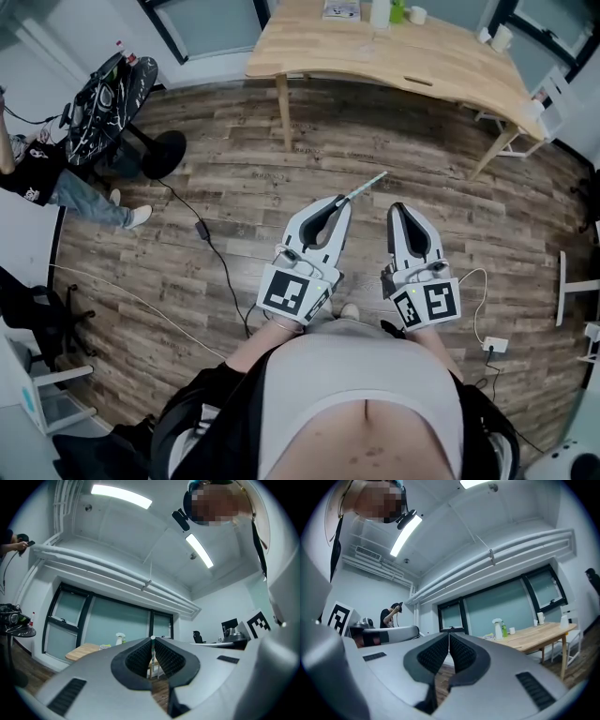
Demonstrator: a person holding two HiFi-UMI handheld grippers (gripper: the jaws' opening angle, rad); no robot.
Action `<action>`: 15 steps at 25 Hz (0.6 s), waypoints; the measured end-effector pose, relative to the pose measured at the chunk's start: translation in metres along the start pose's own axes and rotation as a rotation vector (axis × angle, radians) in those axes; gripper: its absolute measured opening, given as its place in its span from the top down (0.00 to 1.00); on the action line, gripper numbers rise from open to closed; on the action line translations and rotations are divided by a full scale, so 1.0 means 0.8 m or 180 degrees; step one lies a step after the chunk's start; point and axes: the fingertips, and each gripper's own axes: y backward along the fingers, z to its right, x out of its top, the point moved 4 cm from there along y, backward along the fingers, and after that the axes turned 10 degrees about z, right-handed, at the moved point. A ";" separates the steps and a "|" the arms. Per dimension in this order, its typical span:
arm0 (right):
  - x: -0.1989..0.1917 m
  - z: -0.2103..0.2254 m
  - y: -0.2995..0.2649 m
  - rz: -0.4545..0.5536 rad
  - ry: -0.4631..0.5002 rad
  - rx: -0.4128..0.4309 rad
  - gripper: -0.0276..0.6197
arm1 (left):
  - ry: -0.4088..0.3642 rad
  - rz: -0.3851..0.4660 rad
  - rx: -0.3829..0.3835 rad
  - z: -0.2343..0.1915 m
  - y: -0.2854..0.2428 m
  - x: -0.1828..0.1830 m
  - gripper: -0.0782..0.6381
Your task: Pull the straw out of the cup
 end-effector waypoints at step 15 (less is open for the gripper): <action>0.006 0.004 0.001 0.0035 0.0040 0.0041 0.91 | -0.0050 0.0052 0.0014 0.007 -0.001 0.005 0.85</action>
